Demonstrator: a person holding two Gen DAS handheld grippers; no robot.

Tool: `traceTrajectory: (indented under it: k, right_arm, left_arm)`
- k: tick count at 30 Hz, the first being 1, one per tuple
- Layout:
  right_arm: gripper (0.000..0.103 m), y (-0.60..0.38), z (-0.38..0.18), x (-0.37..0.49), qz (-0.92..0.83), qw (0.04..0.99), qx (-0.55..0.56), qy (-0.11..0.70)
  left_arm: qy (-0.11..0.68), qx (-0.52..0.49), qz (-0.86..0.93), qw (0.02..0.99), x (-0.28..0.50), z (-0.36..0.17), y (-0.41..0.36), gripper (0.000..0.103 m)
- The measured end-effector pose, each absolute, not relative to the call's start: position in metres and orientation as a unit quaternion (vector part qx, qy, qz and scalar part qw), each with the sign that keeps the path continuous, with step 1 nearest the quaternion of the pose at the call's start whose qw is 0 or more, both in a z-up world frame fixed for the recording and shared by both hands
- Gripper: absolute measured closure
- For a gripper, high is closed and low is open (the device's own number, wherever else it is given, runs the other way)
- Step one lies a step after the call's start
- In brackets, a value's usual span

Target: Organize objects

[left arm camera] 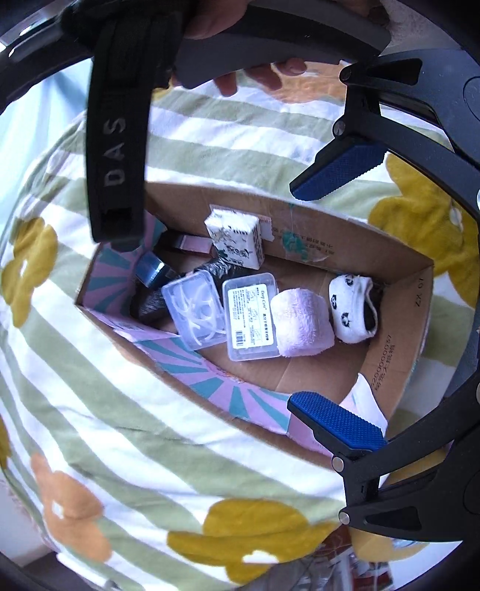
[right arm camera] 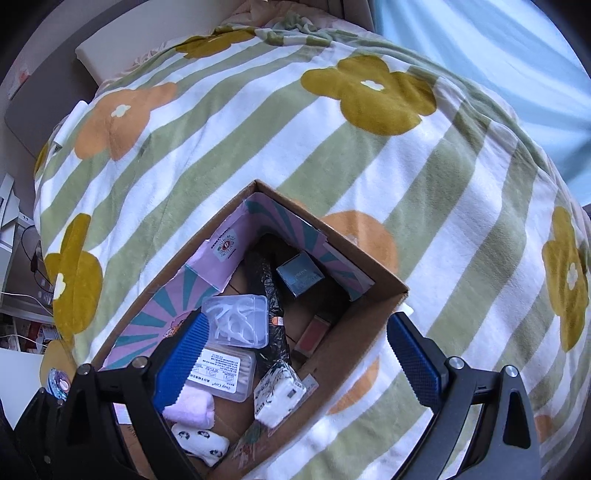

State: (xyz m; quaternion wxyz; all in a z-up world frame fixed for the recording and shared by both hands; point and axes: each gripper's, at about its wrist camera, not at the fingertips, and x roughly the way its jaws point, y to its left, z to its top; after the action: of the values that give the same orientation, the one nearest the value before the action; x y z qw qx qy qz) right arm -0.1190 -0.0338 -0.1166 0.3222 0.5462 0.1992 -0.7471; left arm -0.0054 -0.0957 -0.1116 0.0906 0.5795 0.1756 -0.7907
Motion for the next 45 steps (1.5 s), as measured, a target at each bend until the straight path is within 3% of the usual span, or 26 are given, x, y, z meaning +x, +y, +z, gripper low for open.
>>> traceTrajectory:
  k: [9,17,30,45]
  right_arm:
    - [0.007,0.025,-0.034,-0.088,-0.789,0.259,0.536,0.15]
    - [0.007,0.104,0.005,-0.061,-0.829,0.159,0.531,0.075]
    - [0.007,0.202,-0.012,-0.01,-0.847,0.03,0.53,0.015]
    - [0.007,0.222,-0.014,-0.001,-0.847,0.007,0.531,-0.003]
  left_arm:
    - [0.11,0.558,-0.822,0.025,-0.002,-0.042,-0.084,0.0]
    - [0.069,0.547,-0.833,-0.044,-0.009,-0.027,-0.051,0.0]
    - [0.016,0.525,-0.845,-0.096,-0.023,-0.015,-0.012,0.0]
    - [-0.003,0.516,-0.85,-0.11,-0.017,-0.01,0.005,0.0]
